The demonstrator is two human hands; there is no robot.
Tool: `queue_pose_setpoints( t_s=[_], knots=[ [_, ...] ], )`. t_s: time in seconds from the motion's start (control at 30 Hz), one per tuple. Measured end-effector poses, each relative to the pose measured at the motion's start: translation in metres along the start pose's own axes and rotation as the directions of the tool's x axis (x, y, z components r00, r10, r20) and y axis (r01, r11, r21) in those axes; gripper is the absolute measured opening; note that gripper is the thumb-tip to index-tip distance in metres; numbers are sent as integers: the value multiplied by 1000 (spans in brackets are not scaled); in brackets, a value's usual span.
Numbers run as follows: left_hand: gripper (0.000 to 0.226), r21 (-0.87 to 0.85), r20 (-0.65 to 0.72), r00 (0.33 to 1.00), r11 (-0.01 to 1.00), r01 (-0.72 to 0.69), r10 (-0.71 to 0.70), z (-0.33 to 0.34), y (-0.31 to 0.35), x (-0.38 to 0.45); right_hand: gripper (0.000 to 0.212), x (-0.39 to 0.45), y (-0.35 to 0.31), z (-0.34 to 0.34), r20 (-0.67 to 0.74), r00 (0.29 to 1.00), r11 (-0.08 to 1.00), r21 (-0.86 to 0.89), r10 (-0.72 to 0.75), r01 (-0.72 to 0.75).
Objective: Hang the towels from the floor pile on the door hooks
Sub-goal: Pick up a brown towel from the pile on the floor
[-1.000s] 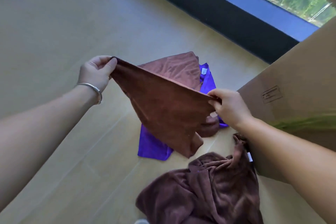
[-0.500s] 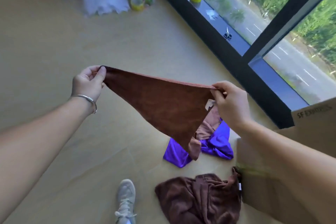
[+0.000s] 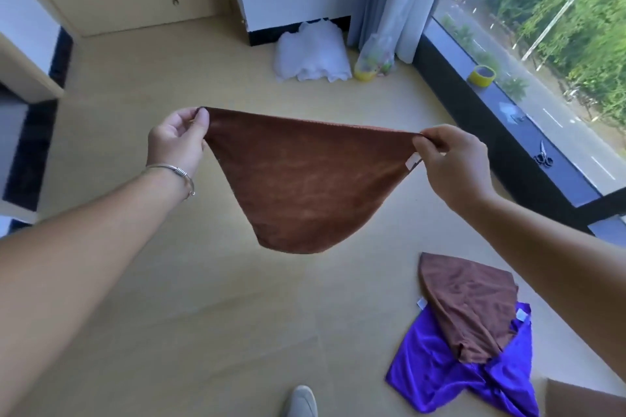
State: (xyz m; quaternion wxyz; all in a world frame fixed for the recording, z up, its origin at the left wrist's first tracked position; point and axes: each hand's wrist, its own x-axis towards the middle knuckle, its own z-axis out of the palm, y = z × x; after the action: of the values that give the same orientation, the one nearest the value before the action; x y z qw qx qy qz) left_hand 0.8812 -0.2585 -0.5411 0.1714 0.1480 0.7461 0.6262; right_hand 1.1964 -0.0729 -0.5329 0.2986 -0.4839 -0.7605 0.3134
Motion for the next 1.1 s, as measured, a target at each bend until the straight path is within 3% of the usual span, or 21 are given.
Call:
queue_pose_setpoints(
  t_s=[0.17, 0.33, 0.57, 0.67, 0.83, 1.1],
  knots=[
    [8, 31, -50, 999, 999, 10, -8, -53, -5, 19, 8, 1, -37, 36, 90, 994, 998, -24, -55, 57],
    [8, 79, -69, 994, 992, 95, -90, -95, -45, -23, 9, -47, -23, 57, 235, 969, 994, -47, -81, 94],
    [8, 114, -91, 970, 966, 233, -224, -132, -142, -148, 16, -158, 58, 66, 420, 908, 997, -65, -15, 46],
    [17, 123, -129, 957, 954, 275, -259, -138, -196, -207, 16, -212, 98, 61, 468, 883, 996, -74, -16, 58],
    [18, 128, -173, 922, 920, 369, -346, -143, -280, -294, 13, -291, 170, 71, 553, 825, 990, -128, 115, -51],
    [19, 155, -196, 863, 855, 496, -465, -142, -399, -344, 16, -363, 260, 111, 589, 780, 967, -245, 210, -76]
  ],
)
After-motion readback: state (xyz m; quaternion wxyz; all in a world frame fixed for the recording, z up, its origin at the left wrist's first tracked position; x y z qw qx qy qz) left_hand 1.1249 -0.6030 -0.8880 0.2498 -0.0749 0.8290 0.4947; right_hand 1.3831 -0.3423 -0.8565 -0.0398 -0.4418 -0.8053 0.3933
